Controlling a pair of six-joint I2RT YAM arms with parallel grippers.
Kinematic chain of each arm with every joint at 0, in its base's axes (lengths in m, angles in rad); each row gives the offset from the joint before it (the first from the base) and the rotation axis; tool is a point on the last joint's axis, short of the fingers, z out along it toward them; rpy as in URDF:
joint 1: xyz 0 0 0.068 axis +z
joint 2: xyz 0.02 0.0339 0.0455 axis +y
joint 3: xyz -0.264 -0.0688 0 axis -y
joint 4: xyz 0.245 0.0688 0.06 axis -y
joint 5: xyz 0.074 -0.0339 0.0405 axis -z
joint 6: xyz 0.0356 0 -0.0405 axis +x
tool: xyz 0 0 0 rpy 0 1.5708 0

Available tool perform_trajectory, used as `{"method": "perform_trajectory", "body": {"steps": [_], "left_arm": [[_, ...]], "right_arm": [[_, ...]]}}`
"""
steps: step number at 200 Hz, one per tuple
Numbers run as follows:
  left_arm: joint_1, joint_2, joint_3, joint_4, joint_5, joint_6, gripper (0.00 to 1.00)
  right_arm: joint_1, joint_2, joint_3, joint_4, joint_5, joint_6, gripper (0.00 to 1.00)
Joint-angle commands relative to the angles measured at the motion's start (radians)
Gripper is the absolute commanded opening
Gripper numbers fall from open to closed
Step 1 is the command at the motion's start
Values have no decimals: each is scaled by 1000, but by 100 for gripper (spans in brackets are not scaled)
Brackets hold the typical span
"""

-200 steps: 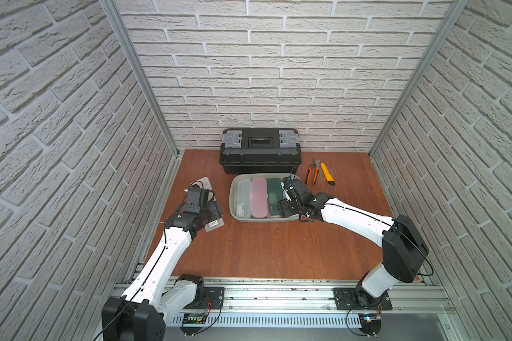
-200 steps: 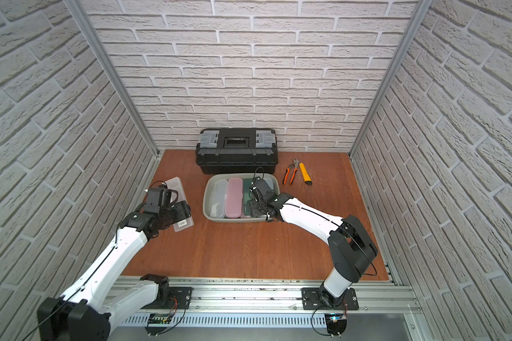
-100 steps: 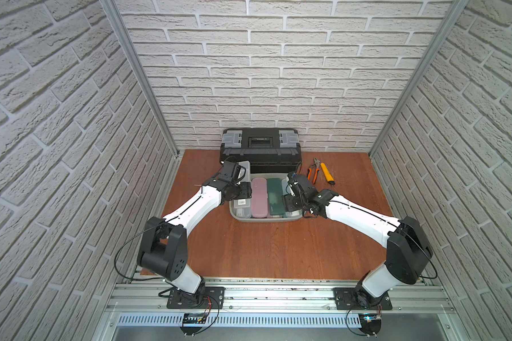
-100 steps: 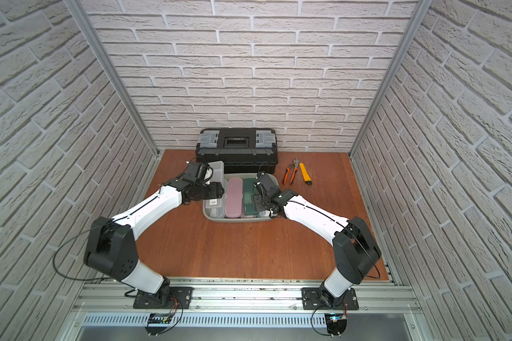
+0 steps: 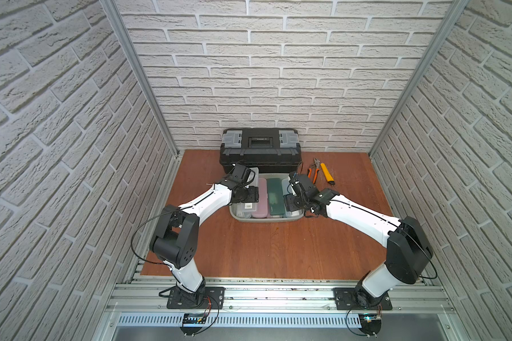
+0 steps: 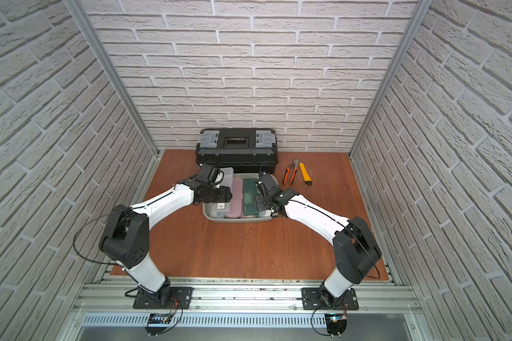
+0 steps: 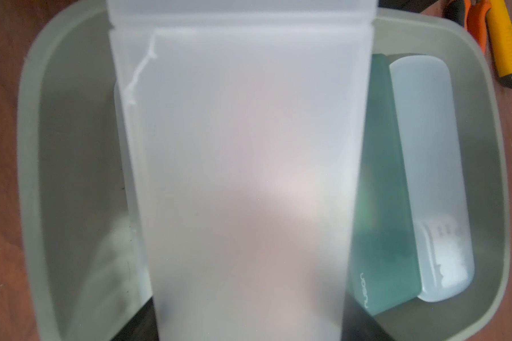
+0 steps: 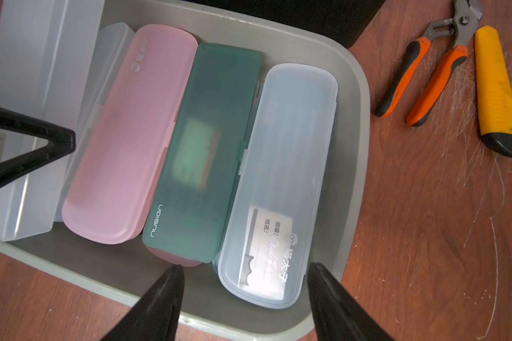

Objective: Put the pencil case into the storage box
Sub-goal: Place the pencil case at the storage box.

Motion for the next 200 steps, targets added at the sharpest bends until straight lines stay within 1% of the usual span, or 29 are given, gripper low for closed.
{"method": "perform_trajectory", "body": {"steps": [1, 17, 43, 70, 84, 106, 116, 152, 175, 200], "left_arm": [[-11, -8, -9, 9, -22, 3, 82], [-15, -23, -9, -5, -42, 9, 91], [-21, -55, -3, -26, -73, 24, 98], [-20, -91, 4, -49, -108, 38, 99], [-20, -115, 13, -73, -152, 54, 98], [-16, -170, 25, -104, -230, 89, 99], [-8, -198, 22, -104, -247, 100, 99], [65, -271, -24, -92, -239, 95, 98], [107, -304, -63, -92, -223, 83, 98], [128, -346, -111, -84, -212, 69, 99]], "right_arm": [[-4, 3, 15, 9, 7, -11, 71], [-5, 3, 15, 12, 6, -9, 71], [-5, 3, 19, 15, -1, -6, 71], [-5, 3, 30, 17, -11, -7, 71], [-5, 7, 42, 18, -27, -6, 72], [-5, 23, 64, 33, -87, 10, 71], [-4, 37, 72, 48, -123, 21, 70], [17, 122, 117, 92, -225, 77, 68], [46, 197, 182, 78, -238, 90, 68], [71, 262, 247, 80, -256, 103, 67]]}}
